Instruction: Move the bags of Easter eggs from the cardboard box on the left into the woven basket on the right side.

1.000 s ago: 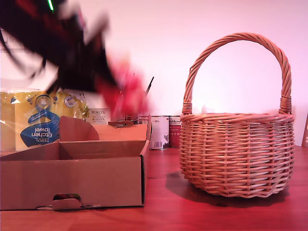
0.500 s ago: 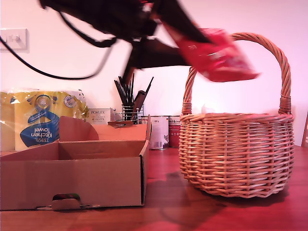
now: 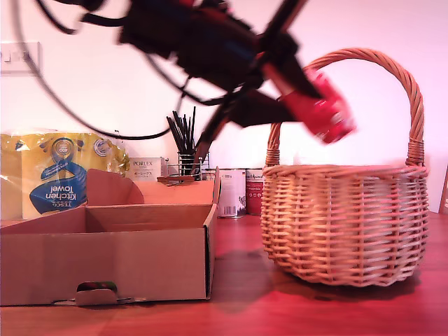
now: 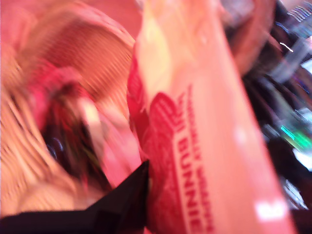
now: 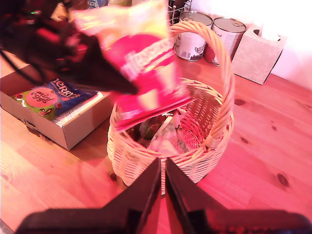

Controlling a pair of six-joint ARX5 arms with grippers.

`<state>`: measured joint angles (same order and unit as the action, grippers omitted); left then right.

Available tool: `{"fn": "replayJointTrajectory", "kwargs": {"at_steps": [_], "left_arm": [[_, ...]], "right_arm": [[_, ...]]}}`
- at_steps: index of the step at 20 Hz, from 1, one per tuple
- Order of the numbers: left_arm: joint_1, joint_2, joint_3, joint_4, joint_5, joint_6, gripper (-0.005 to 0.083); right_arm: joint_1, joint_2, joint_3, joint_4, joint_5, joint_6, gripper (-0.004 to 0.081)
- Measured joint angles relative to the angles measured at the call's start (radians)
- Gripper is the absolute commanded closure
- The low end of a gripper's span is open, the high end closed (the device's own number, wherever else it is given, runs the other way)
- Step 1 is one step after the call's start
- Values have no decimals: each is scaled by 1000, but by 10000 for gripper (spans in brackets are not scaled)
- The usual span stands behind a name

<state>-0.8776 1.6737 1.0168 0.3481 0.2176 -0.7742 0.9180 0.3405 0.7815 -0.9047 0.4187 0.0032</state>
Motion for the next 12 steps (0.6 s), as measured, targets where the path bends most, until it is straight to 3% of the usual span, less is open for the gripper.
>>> {"fn": "replayJointTrajectory", "kwargs": {"at_steps": [5, 6, 9, 12], "left_arm": [[-67, 42, 2, 62, -179, -9, 710], [-80, 43, 2, 64, -213, -9, 636], [-115, 43, 2, 65, -270, 3, 281], [-135, 43, 2, 70, -302, 34, 260]], "right_arm": [[0, 0, 0, 0, 0, 0, 783], [0, 0, 0, 0, 0, 0, 783], [0, 0, 0, 0, 0, 0, 783], [0, 0, 0, 0, 0, 0, 783]]}}
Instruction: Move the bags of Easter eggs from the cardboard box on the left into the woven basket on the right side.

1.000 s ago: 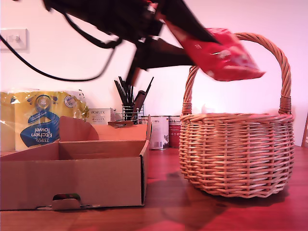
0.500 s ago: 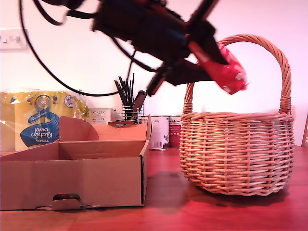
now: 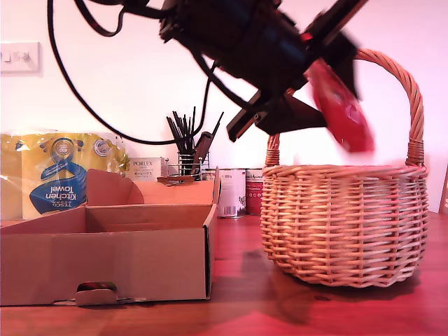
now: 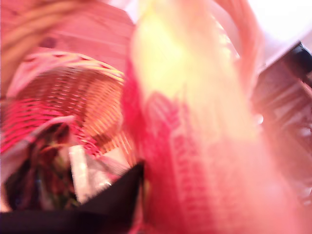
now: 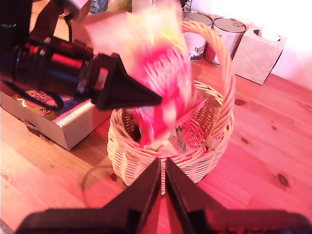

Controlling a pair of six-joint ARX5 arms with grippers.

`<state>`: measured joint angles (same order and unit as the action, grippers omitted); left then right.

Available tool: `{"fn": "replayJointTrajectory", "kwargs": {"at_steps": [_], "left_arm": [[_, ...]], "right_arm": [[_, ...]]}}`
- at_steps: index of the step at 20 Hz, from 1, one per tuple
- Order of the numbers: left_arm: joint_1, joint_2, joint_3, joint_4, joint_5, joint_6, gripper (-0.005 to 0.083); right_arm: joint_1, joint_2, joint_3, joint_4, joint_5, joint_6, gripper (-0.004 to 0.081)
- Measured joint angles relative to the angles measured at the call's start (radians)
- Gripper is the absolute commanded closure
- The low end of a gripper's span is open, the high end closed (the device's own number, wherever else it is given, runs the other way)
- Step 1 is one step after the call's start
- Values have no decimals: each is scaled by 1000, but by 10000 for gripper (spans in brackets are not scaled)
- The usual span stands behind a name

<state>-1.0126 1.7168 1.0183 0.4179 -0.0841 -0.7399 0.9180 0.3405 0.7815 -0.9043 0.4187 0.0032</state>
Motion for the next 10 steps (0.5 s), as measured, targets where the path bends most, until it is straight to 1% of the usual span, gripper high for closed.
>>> {"fn": "replayJointTrajectory", "kwargs": {"at_steps": [4, 6, 8, 10], "left_arm": [[-3, 0, 0, 3, -56, 8, 263], [3, 0, 0, 2, -59, 8, 306], [10, 0, 0, 2, -60, 18, 314], [11, -3, 0, -3, -59, 70, 314]], "right_arm": [[0, 0, 0, 0, 0, 0, 783], [0, 0, 0, 0, 0, 0, 783], [0, 0, 0, 0, 0, 0, 783], [0, 0, 0, 0, 0, 0, 783]]}}
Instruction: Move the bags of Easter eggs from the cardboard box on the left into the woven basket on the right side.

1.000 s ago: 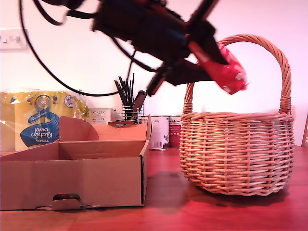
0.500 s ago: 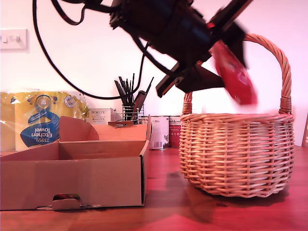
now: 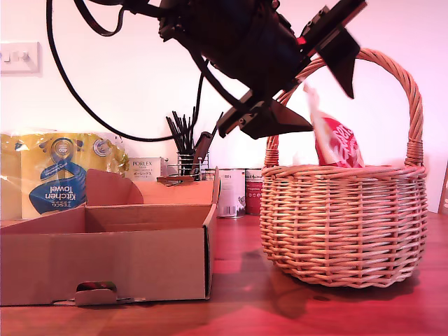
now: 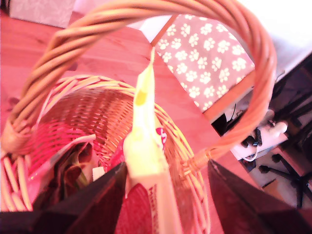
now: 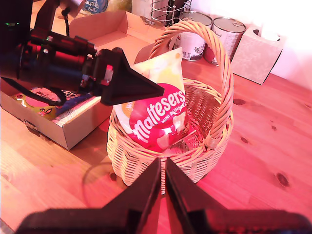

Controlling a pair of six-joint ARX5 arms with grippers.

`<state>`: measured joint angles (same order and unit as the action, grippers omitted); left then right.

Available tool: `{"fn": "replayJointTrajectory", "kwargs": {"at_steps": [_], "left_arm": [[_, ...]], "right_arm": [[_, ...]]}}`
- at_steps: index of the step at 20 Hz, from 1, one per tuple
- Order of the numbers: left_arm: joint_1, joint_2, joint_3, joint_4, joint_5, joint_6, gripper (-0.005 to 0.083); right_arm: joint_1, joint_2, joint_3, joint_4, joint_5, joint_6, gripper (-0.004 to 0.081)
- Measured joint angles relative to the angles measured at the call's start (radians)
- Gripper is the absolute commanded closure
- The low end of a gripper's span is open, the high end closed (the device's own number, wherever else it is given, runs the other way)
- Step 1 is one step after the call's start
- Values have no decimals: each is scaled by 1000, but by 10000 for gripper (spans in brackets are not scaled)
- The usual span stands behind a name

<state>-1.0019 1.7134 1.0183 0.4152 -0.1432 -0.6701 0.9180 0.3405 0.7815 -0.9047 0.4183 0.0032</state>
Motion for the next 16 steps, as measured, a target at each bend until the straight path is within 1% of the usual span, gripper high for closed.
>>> {"fn": "replayJointTrajectory", "kwargs": {"at_steps": [1, 2, 5, 6, 8, 9, 10, 12, 13, 14, 15, 16], "left_arm": [[0, -10, 0, -14, 1, 32, 313], [0, -26, 0, -32, 0, 40, 313], [2, -127, 1, -140, -23, 128, 314], [9, -163, 1, -180, -26, 134, 314], [27, -220, 3, -246, -30, 204, 314], [38, -236, 5, -279, -23, 212, 332], [51, -248, 6, -326, -18, 249, 372], [76, -277, 7, -463, -15, 351, 441], [89, -297, 7, -532, -15, 352, 481], [100, -321, 7, -586, -15, 420, 530], [108, -348, 7, -632, -16, 422, 590], [117, -379, 7, -675, -15, 475, 648]], "right_arm": [[0, 0, 0, 0, 0, 0, 783], [0, 0, 0, -1, 0, 0, 783], [0, 0, 0, -2, 0, 0, 783], [0, 0, 0, -2, 0, 0, 783], [0, 0, 0, -2, 0, 0, 783], [0, 0, 0, -2, 0, 0, 783], [0, 0, 0, -2, 0, 0, 783], [0, 0, 0, -3, 0, 0, 783], [0, 0, 0, -2, 0, 0, 783], [0, 0, 0, -3, 0, -1, 783], [0, 0, 0, -2, -9, -2, 783], [0, 0, 0, -2, -24, -5, 783]]}}
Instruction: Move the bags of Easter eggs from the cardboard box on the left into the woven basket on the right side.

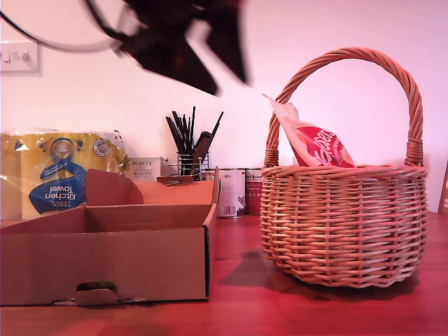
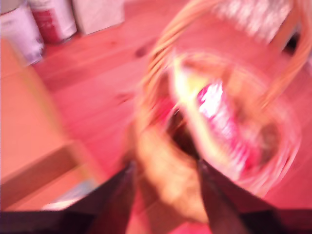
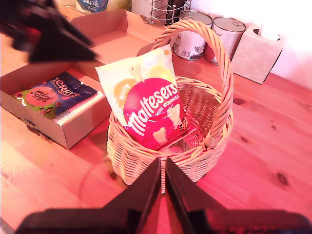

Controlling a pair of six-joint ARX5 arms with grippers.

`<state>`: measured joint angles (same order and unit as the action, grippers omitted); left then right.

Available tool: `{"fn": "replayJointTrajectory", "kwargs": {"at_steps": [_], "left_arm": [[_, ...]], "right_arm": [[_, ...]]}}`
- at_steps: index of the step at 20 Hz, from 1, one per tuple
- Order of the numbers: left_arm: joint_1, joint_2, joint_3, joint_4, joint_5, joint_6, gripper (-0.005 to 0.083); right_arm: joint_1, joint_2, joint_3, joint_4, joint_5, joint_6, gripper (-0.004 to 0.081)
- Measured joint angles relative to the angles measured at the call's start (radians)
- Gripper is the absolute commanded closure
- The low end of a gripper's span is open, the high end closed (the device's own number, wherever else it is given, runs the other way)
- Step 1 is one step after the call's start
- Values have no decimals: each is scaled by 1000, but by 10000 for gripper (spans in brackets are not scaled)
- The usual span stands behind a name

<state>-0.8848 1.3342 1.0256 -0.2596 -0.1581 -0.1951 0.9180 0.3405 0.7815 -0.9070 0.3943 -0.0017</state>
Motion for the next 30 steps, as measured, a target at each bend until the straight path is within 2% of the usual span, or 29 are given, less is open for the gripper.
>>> {"fn": "replayJointTrajectory", "kwargs": {"at_steps": [2, 4, 6, 7, 9, 14, 15, 16, 17, 18, 19, 20, 21, 24, 28, 30], "left_arm": [[34, -54, 1, -83, 2, 30, 736], [93, -71, 5, -170, 23, 44, 781], [167, -53, 5, -248, 74, 160, 798], [199, -43, 5, -278, 103, 166, 798], [249, -38, 5, -331, 114, 311, 797], [328, -38, 5, -357, 118, 219, 788], [329, -38, 5, -361, 137, 208, 727], [328, -38, 5, -366, 161, 204, 590], [328, -38, 5, -372, 193, 196, 370], [332, -38, 5, -382, 236, 166, 200], [341, -38, 5, -392, 284, 133, 83], [355, -37, 5, -404, 317, 69, 19], [374, -37, 5, -427, 346, 57, 6], [401, -14, 5, -442, 359, 37, 7], [394, 78, 6, -409, 356, -21, 6], [394, 138, 14, -416, 325, -58, 6]], "right_arm": [[0, 9, 0, 1, -57, -7, 783], [0, 45, 0, 8, -118, -31, 783], [0, 106, 0, 31, -175, -78, 783], [0, 141, 0, 38, -187, -96, 783], [0, 199, 0, 40, -201, -102, 783], [0, 274, 0, 43, -201, -122, 783], [0, 282, 0, 43, -201, -127, 783], [0, 288, 0, 45, -201, -132, 783], [0, 292, 0, 48, -201, -132, 783], [0, 292, 0, 48, -201, -132, 783], [0, 292, 0, 52, -201, -135, 783], [0, 292, 0, 58, -201, -135, 783], [0, 292, 0, 68, -201, -138, 783], [0, 292, 0, 96, -202, -154, 783], [0, 292, 0, 98, -202, -154, 783], [0, 292, 0, 101, -203, -154, 783]]}}
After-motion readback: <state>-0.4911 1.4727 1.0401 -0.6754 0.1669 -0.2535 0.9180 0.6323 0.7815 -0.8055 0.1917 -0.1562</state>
